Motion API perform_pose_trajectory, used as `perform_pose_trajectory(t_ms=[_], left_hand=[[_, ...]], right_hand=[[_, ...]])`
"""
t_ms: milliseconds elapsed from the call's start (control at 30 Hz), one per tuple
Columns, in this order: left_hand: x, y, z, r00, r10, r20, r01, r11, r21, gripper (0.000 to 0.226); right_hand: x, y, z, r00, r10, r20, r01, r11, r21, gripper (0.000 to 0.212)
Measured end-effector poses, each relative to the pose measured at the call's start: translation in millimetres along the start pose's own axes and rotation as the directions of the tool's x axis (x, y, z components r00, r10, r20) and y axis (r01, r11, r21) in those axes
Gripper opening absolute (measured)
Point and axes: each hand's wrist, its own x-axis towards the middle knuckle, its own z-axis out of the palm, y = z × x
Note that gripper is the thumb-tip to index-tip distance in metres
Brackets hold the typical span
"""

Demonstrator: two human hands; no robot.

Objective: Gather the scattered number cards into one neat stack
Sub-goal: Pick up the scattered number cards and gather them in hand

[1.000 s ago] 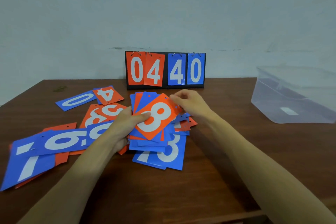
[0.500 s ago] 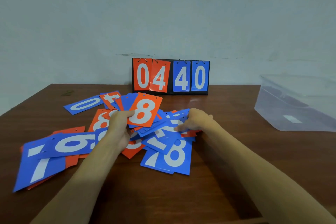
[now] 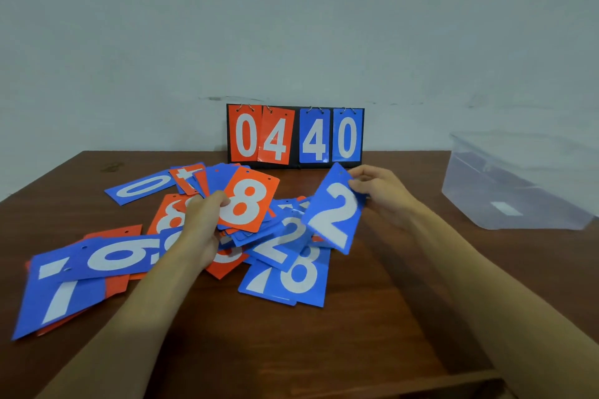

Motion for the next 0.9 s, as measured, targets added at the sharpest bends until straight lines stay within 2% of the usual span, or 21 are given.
perform_pose_trajectory(t_ms=[133, 200, 300, 367, 467, 600, 700, 800, 867, 900], left_hand=[[-6.4, -3.1, 5.6, 0.994, -0.004, 0.105, 0.000, 0.999, 0.043, 0.011], [-7.5, -6.3, 8.0, 0.987, 0.009, 0.161, -0.021, 0.998, 0.067, 0.014], [-9.5, -8.6, 9.7, 0.969, 0.063, 0.238, -0.076, 0.996, 0.045, 0.008], [-9.6, -8.3, 9.2, 0.949, 0.092, 0.301, -0.119, 0.990, 0.074, 0.023], [-9.4, -8.6, 6.5, 0.937, 0.056, 0.346, -0.126, 0.975, 0.184, 0.038], [-8.2, -8.9, 4.7, 0.913, -0.068, 0.402, -0.030, 0.972, 0.231, 0.032], [-8.1, -8.0, 6.4, 0.926, -0.087, 0.367, 0.015, 0.981, 0.196, 0.026], [-6.5, -7.9, 6.2, 0.961, -0.072, 0.266, 0.045, 0.993, 0.106, 0.028], [-2.7, -7.1, 3.5, 0.981, -0.030, 0.190, 0.027, 0.999, 0.016, 0.034], [-1.4, -6.2, 1.9, 0.988, -0.013, 0.154, 0.018, 1.000, -0.026, 0.035]], right_hand=[[3.1, -4.2, 30.8, 0.983, -0.137, 0.121, 0.161, 0.964, -0.214, 0.011], [9.9, -6.2, 47.1, 0.969, -0.213, 0.124, 0.243, 0.913, -0.329, 0.010], [17.1, -7.5, 64.8, 0.954, -0.277, 0.111, 0.298, 0.866, -0.401, 0.012], [20.6, -7.3, 71.8, 0.943, -0.315, 0.105, 0.328, 0.832, -0.447, 0.015], [25.1, -6.2, 79.3, 0.926, -0.371, 0.065, 0.360, 0.819, -0.446, 0.019], [25.6, -5.9, 81.8, 0.915, -0.391, 0.102, 0.401, 0.852, -0.337, 0.016], [22.9, -9.2, 78.5, 0.900, -0.411, 0.145, 0.435, 0.846, -0.307, 0.018], [23.0, -4.5, 69.8, 0.926, -0.375, 0.042, 0.358, 0.836, -0.416, 0.021], [26.5, 4.4, 62.5, 0.971, -0.232, 0.061, 0.225, 0.789, -0.572, 0.037], [27.7, 9.6, 61.1, 0.986, -0.119, 0.112, 0.164, 0.716, -0.678, 0.053]])
